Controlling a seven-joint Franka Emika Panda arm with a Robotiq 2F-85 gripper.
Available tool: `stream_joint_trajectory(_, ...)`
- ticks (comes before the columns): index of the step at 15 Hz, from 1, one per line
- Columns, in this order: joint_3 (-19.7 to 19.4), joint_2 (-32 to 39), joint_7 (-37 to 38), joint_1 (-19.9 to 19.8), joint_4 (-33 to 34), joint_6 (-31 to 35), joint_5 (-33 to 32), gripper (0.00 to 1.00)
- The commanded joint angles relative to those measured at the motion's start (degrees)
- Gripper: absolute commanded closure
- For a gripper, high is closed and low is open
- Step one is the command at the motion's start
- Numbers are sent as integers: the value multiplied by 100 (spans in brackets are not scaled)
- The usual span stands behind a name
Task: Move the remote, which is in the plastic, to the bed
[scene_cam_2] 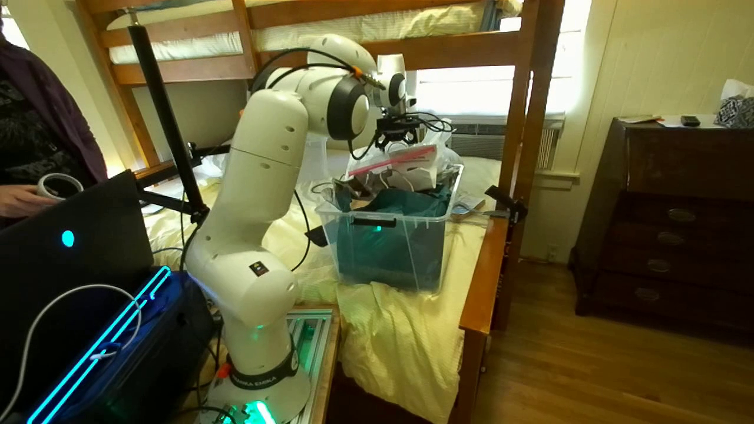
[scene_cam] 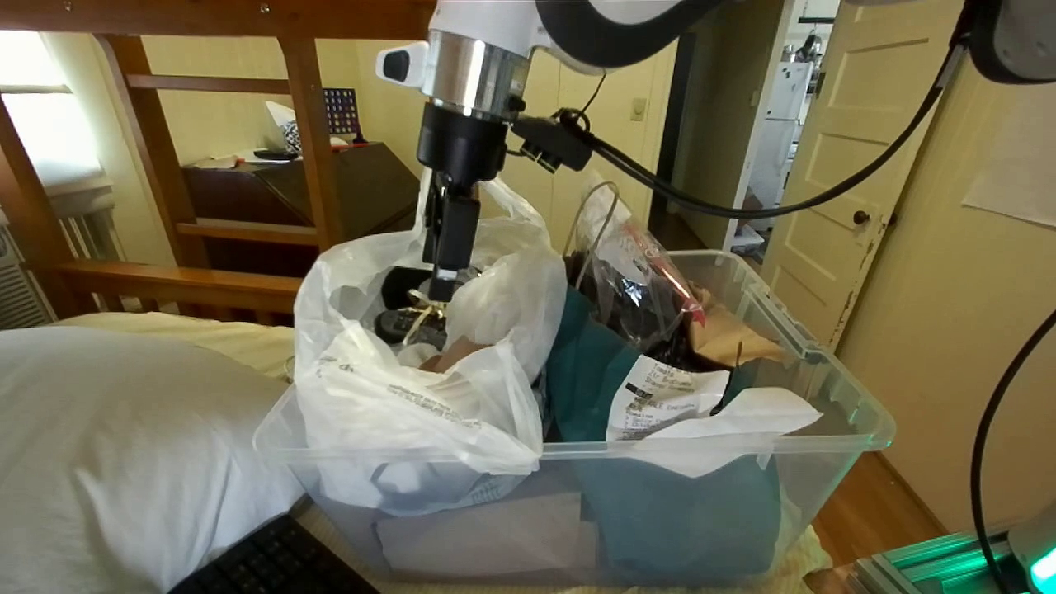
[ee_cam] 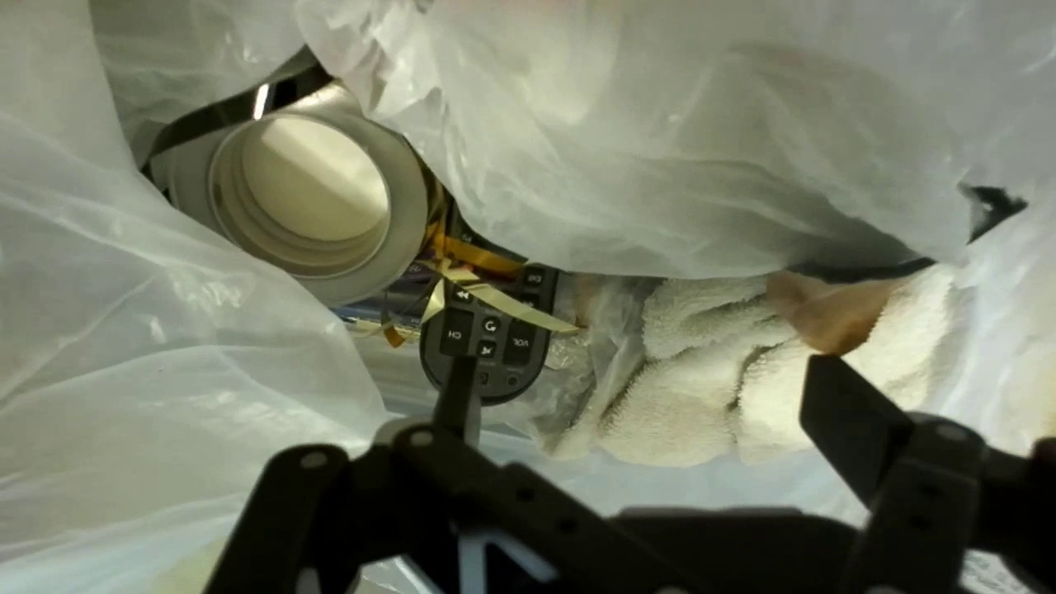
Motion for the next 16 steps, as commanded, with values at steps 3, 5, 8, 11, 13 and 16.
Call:
stream_joint_trajectory(3, -454, 649, 682, 543, 927, -98, -197, 0)
stream_joint_trajectory(5, -585, 823, 760, 681, 1156, -186, -210, 0)
stream_joint_trajectory(8, -766, 1119, 787, 859, 1504, -157, -234, 0)
stream_joint_trajectory(11, -918, 1378, 808, 1008, 1832, -261, -230, 0)
stream_joint_trajectory(13, -1035, 1511, 800, 1102, 2021, -398, -266, 0)
stream_joint_trajectory(16, -1189, 1687, 737, 1203, 2267, -559, -337, 0)
